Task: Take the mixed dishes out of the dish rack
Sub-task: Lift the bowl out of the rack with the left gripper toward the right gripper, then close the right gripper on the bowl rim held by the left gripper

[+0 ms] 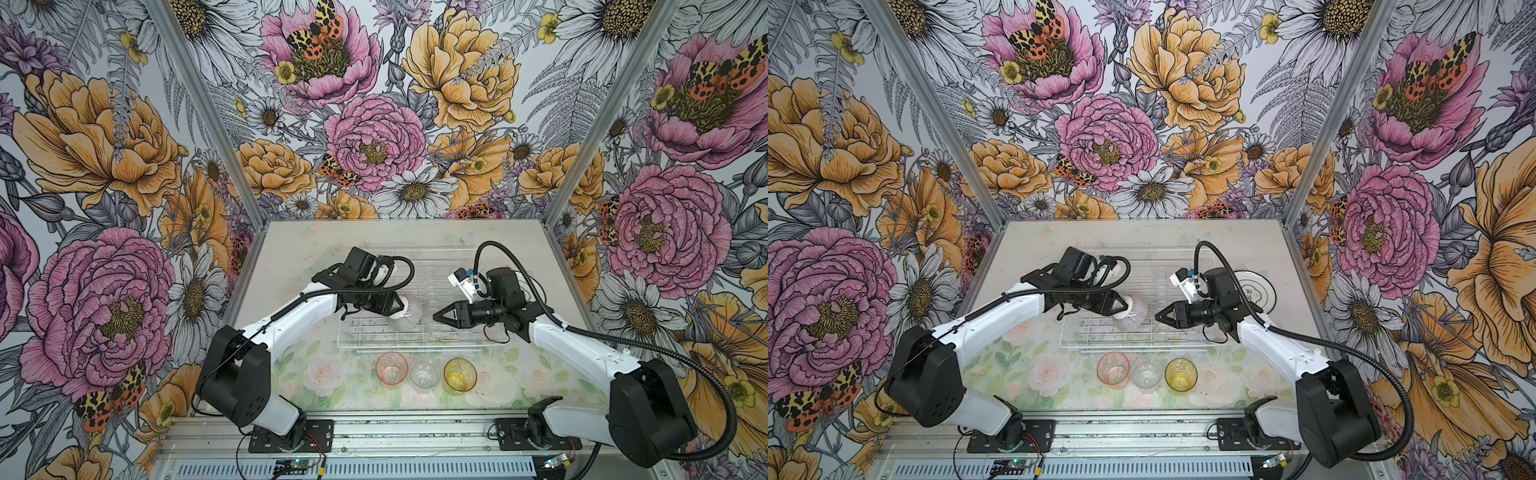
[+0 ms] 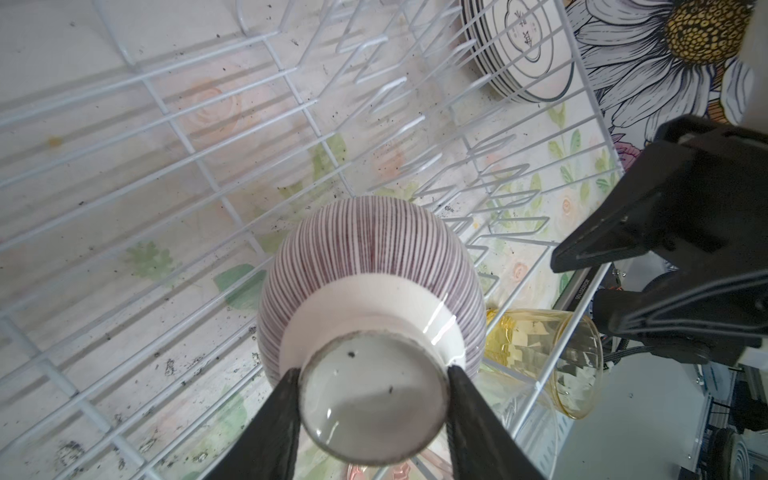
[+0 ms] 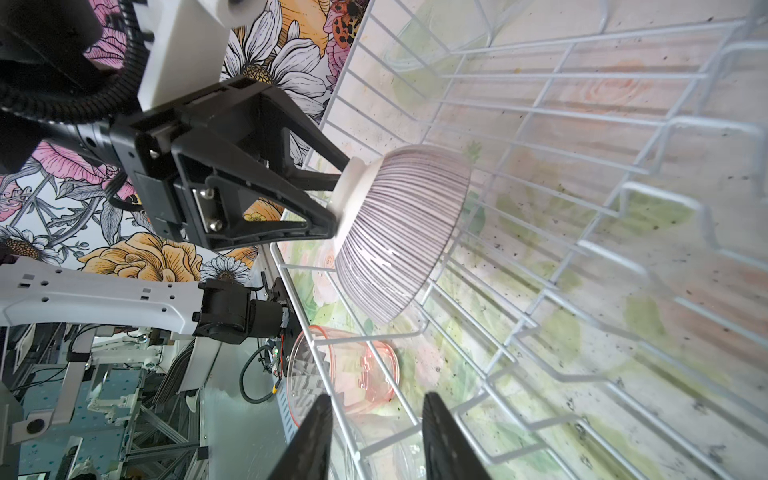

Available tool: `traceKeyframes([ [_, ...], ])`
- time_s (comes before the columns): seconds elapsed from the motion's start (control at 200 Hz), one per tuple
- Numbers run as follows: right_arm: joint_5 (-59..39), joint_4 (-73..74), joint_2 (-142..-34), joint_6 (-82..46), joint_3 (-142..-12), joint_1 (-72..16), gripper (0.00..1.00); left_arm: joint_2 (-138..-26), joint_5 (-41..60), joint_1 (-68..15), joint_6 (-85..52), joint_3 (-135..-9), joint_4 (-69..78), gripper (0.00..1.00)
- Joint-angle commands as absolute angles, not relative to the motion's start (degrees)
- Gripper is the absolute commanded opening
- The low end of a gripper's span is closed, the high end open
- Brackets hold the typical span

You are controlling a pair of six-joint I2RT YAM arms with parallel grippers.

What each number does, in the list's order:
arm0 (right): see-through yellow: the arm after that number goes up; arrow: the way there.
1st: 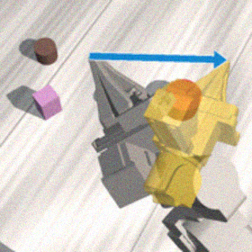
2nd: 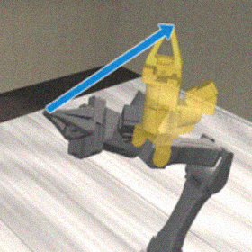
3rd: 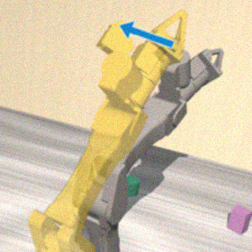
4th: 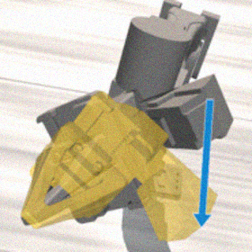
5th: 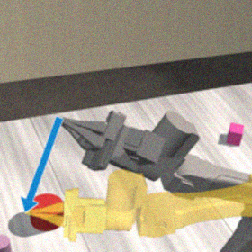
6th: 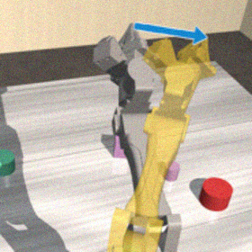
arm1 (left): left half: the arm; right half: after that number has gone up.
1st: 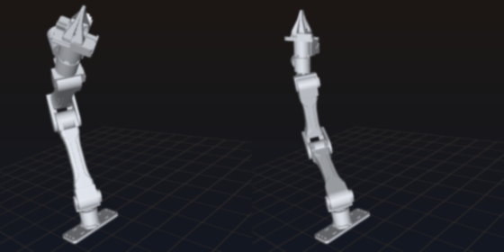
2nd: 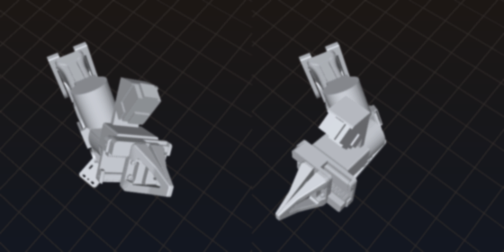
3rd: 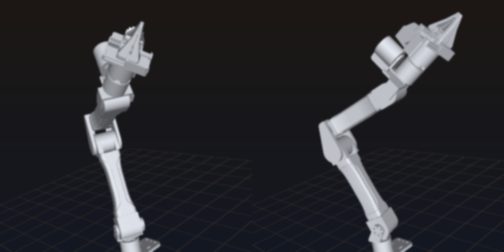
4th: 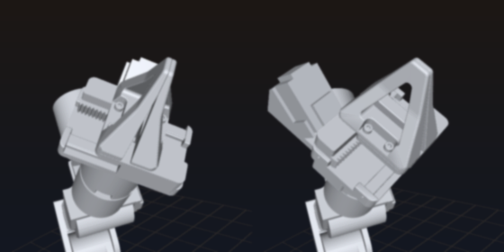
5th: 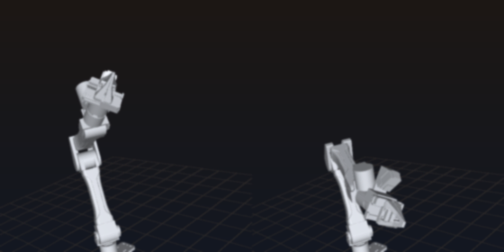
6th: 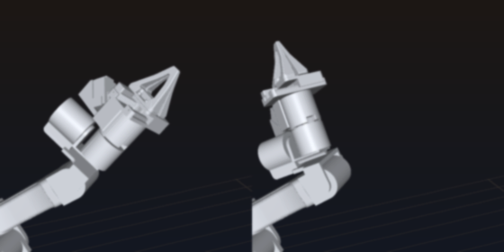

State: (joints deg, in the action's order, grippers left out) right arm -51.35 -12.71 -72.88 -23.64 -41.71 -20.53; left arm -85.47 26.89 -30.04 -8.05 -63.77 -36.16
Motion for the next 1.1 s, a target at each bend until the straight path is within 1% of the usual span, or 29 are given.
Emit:
traceKeyframes([
  [0.0,-53.6,-9.0,-72.8,-24.6,-41.2,-20.3,0.36,-82.3,33.3,-28.6,-10.3,-62.8,-29.1,0.49],
  [0.185,-54.9,-4.0,-72.8,-27.4,-39.6,-20.3,0.34,-81.1,36.8,-27.5,-12.2,-61.1,-25.2,0.49],
  [0.3,-56.5,4.9,-72.8,-32.3,-36.9,-20.4,0.34,-80.8,38.3,-27.1,-13.2,-60.3,-23.4,0.49],
  [0.54,-57.6,16.7,-72.1,-38.2,-34.5,-20.4,0.34,-80.3,40.9,-26.4,-14.7,-58.8,-20.2,0.49],
  [0.771,-57.6,19.1,-72.1,-39.4,-33.9,-20.4,0.34,-80.0,45.0,-25.4,-18.9,-56.5,-12.6,0.48],
  [1.091,-57.6,24.9,-72.7,-42.7,-33.2,-20.4,0.35,-80.2,47.3,-25.3,-21.7,-55.1,-7.8,0.48],
])
